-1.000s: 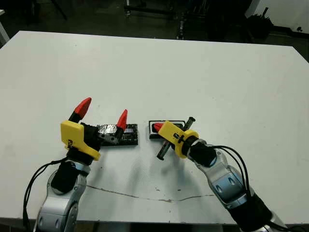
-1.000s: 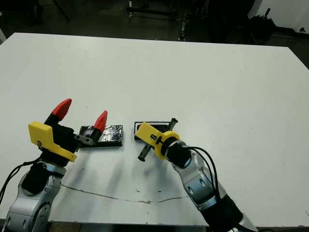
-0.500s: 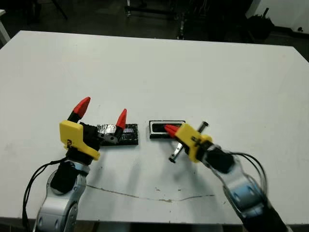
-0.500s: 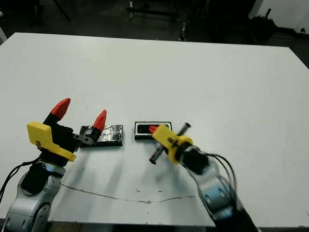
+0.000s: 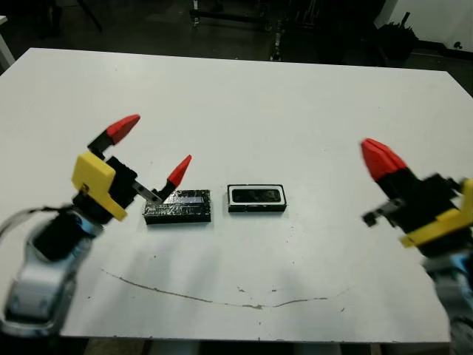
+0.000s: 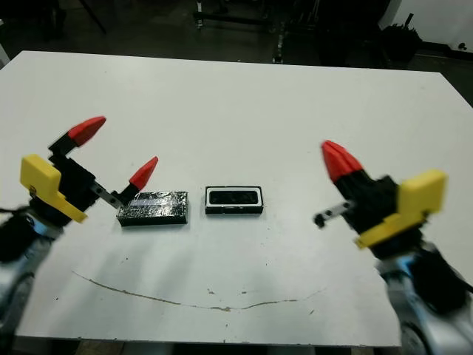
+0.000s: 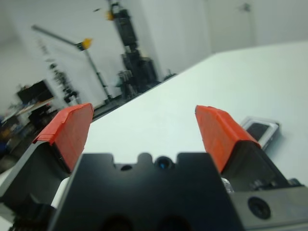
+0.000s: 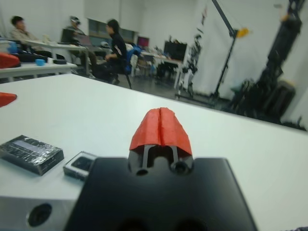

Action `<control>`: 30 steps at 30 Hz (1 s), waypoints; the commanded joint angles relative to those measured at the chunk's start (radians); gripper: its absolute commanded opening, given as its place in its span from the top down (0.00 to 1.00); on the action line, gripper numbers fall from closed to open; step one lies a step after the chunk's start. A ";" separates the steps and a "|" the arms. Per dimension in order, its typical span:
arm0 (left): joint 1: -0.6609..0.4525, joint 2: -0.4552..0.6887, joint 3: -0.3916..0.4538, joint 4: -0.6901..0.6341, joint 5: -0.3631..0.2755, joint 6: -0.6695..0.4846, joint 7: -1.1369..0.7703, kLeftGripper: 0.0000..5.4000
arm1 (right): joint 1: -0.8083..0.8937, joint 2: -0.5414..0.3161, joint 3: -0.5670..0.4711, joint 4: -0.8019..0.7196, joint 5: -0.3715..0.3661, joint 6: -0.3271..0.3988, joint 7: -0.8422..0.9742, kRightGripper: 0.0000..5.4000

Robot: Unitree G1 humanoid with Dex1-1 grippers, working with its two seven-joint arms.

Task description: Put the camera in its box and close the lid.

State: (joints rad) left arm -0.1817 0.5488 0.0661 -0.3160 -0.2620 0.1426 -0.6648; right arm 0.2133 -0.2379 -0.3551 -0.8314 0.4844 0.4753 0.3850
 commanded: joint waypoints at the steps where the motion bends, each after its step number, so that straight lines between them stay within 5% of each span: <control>1: -0.130 0.134 -0.038 0.082 -0.037 0.065 -0.197 0.00 | 0.061 -0.017 -0.055 -0.005 0.084 0.051 -0.031 1.00; 6: -0.332 0.177 -0.148 0.294 -0.081 0.104 -0.487 0.00 | 0.124 -0.015 -0.040 -0.003 0.108 0.041 -0.055 1.00; 13: -0.436 0.177 -0.263 0.365 -0.066 0.234 -0.644 0.00 | 0.152 -0.002 0.018 -0.009 0.086 0.017 -0.094 1.00; 23: -0.490 0.129 -0.354 0.607 0.019 0.054 -0.822 0.00 | 0.143 -0.017 0.022 0.006 0.088 0.010 -0.132 1.00; 30: -0.531 0.118 -0.392 0.737 0.145 -0.092 -0.831 0.00 | 0.139 -0.027 0.026 0.015 0.082 0.001 -0.130 1.00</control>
State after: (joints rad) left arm -0.6941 0.6678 -0.3140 0.3950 -0.1434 0.0786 -1.4893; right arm 0.3551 -0.2452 -0.3286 -0.8274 0.5710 0.4840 0.2578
